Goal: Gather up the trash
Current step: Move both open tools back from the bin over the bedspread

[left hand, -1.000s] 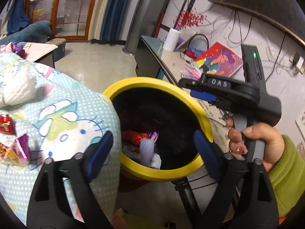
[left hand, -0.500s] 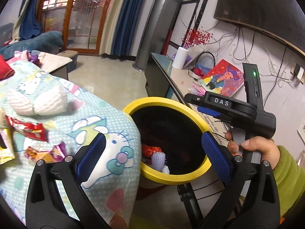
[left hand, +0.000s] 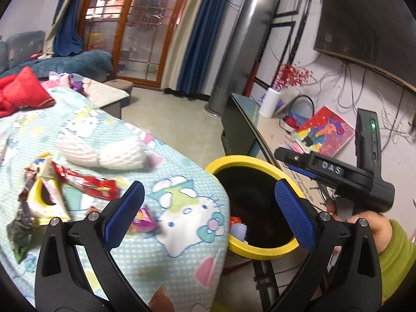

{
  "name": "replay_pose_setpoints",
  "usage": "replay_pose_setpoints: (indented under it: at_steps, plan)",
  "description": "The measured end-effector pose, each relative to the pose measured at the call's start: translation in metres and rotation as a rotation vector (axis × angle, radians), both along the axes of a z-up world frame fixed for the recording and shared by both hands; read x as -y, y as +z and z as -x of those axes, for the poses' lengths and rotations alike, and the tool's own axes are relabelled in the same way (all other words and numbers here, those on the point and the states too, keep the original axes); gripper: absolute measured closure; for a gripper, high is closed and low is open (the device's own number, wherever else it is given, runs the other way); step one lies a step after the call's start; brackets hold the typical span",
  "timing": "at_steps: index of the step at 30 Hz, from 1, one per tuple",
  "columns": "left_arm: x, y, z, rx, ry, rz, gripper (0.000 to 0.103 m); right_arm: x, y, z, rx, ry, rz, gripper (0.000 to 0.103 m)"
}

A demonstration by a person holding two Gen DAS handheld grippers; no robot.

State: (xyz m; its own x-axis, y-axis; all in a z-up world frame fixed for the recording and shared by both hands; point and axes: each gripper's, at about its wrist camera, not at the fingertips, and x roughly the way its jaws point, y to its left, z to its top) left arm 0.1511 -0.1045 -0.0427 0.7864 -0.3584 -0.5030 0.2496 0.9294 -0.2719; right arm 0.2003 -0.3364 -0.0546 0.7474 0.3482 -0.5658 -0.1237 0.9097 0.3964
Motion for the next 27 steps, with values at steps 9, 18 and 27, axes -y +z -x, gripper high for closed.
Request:
replay_pose_setpoints:
  at_steps: [9, 18, 27]
  plan:
    - [-0.029, 0.010, 0.006, 0.027, 0.077, 0.017, 0.011, -0.030, 0.016, 0.011, 0.042, 0.077, 0.028, 0.043]
    - [-0.056, 0.015, 0.010, 0.043, 0.143, 0.036, 0.011, -0.059, 0.025, 0.021, 0.074, 0.148, 0.061, 0.043]
    - [-0.083, 0.017, 0.013, 0.052, 0.213, 0.060, 0.011, -0.085, 0.029, 0.031, 0.097, 0.213, 0.085, 0.041]
